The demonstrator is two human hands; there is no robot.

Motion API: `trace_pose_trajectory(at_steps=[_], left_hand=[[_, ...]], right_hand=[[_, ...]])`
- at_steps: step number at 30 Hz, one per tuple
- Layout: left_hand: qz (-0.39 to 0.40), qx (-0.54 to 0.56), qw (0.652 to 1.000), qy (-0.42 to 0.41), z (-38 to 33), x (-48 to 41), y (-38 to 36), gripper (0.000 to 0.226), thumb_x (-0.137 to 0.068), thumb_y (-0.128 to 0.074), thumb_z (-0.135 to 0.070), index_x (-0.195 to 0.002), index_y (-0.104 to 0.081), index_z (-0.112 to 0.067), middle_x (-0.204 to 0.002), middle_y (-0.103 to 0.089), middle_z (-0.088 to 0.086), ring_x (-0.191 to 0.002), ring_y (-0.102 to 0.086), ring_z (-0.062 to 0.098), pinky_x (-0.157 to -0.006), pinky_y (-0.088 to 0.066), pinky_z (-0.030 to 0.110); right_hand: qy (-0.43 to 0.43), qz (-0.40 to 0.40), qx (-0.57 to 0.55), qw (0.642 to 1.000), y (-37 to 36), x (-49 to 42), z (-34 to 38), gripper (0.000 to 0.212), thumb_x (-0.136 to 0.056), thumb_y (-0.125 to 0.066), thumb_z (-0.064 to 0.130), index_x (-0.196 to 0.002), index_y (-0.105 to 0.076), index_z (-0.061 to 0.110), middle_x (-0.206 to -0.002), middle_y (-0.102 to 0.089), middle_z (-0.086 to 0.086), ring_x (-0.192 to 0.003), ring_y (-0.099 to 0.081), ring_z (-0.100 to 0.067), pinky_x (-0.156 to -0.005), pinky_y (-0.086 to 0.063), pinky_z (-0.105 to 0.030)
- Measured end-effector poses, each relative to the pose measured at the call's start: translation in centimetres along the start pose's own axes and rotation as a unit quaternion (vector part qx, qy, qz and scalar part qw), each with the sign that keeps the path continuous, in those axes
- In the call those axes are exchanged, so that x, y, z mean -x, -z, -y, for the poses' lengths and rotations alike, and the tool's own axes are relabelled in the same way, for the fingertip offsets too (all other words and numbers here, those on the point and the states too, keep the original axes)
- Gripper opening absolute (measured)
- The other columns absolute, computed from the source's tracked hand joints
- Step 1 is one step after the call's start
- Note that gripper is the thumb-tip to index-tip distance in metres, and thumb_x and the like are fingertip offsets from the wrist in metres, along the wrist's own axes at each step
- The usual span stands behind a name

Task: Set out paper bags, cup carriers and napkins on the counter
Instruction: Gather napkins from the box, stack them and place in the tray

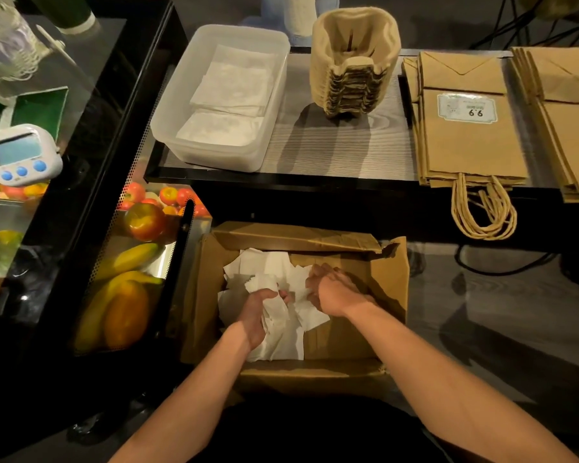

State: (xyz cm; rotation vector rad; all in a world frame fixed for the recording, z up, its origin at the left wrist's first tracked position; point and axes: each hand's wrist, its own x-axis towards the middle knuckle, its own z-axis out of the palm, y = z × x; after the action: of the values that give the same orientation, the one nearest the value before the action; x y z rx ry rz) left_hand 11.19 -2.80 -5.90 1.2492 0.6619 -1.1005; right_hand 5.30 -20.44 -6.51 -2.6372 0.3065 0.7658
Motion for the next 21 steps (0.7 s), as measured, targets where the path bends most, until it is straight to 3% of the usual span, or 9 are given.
trace_pose_trajectory(at_steps=[2,4,7,10,13,18,21], left_hand=[[-0.007,0.007,1.000,0.005,0.0,-0.2,0.3,0.022,-0.097,-0.053,-0.016,-0.101,-0.072,-0.006,-0.090,-0.076,0.012,-0.087,-0.069,0.028,-0.080,-0.053,0.036],[-0.007,0.022,1.000,0.014,0.0,-0.4,0.4,0.021,-0.096,-0.054,-0.016,-0.102,-0.072,-0.006,-0.095,-0.076,0.014,-0.091,-0.069,0.031,-0.086,-0.053,0.039],[-0.009,0.027,0.999,0.017,0.2,-0.8,0.6,0.021,-0.095,-0.055,-0.016,-0.101,-0.072,-0.006,-0.101,-0.074,0.016,-0.094,-0.068,0.032,-0.093,-0.051,0.041],[-0.006,0.040,0.999,0.023,0.6,-1.2,0.5,0.020,-0.095,-0.054,-0.015,-0.098,-0.072,-0.005,-0.099,-0.074,0.015,-0.091,-0.068,0.029,-0.095,-0.050,0.040],[-0.003,0.013,1.000,0.008,0.8,-1.4,0.3,0.022,-0.097,-0.052,-0.015,-0.096,-0.073,-0.006,-0.096,-0.072,0.014,-0.088,-0.067,0.028,-0.090,-0.050,0.039],[-0.001,0.001,1.000,-0.001,0.6,-0.7,-0.1,0.027,-0.098,-0.049,-0.015,-0.111,-0.070,-0.005,-0.101,-0.074,0.016,-0.090,-0.068,0.029,-0.080,-0.053,0.035],[-0.002,-0.005,1.000,0.003,0.4,-0.3,0.0,0.027,-0.097,-0.048,-0.015,-0.109,-0.069,-0.002,-0.104,-0.072,0.018,-0.091,-0.067,0.031,-0.083,-0.052,0.037]], right_hand=[[-0.016,-0.003,0.005,1.000,-0.8,-0.1,0.3,0.050,-0.095,-0.064,0.018,-0.142,-0.047,0.027,-0.153,-0.041,-0.006,-0.145,-0.033,-0.029,-0.120,-0.027,-0.046],[-0.047,-0.025,-0.066,0.996,-1.5,0.3,0.3,0.057,-0.094,-0.067,0.016,-0.143,-0.043,0.030,-0.145,-0.051,-0.007,-0.141,-0.040,-0.030,-0.118,-0.031,-0.047],[-0.074,-0.015,-0.126,0.989,-2.2,0.9,-0.5,0.044,-0.095,-0.068,0.022,-0.136,-0.054,0.031,-0.135,-0.058,-0.002,-0.134,-0.049,-0.028,-0.115,-0.038,-0.044],[-0.095,-0.025,-0.158,0.983,-2.2,1.5,-1.5,0.040,-0.096,-0.067,0.028,-0.135,-0.060,0.023,-0.141,-0.050,0.000,-0.137,-0.042,-0.024,-0.118,-0.035,-0.040],[-0.088,-0.062,-0.161,0.981,-1.5,1.3,-1.7,0.040,-0.097,-0.064,0.033,-0.135,-0.060,0.019,-0.146,-0.043,-0.001,-0.141,-0.032,-0.022,-0.121,-0.030,-0.043],[-0.107,-0.027,-0.164,0.980,-0.9,-0.6,0.3,0.045,-0.097,-0.065,0.031,-0.140,-0.056,0.022,-0.146,-0.048,-0.001,-0.140,-0.038,-0.026,-0.119,-0.030,-0.042],[-0.157,-0.022,-0.201,0.967,-2.1,-1.6,1.1,0.053,-0.094,-0.068,0.032,-0.144,-0.048,0.031,-0.150,-0.049,-0.003,-0.139,-0.045,-0.029,-0.113,-0.041,-0.043]])
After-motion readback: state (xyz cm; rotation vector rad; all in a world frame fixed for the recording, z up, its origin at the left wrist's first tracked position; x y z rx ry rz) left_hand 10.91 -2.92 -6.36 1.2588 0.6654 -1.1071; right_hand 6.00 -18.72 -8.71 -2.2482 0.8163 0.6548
